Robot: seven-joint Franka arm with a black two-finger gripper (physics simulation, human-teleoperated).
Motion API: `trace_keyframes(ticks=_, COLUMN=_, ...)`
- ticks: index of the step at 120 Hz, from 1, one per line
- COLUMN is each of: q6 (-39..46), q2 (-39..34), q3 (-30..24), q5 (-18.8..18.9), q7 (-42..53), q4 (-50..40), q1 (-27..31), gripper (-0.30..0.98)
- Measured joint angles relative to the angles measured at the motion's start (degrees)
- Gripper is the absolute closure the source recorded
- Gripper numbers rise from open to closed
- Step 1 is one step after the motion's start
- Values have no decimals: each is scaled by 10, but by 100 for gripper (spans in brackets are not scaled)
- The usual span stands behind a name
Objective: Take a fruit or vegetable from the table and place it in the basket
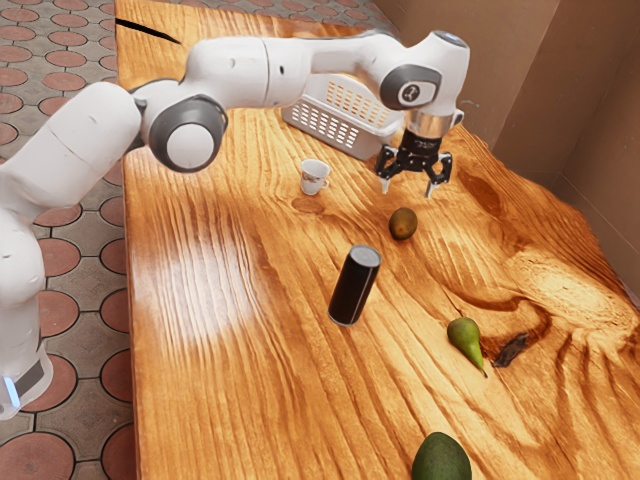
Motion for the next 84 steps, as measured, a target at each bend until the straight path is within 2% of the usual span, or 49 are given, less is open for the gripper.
trace_keyframes(ticks=45, q6=50, q2=38, q3=2, q5=-2, q7=-19, q4=0, q1=-3, gripper=0)
trace_keyframes(ticks=84, q6=62, q2=40, q3=5, q5=5, q7=35, q4=-2, q1=-6, gripper=0)
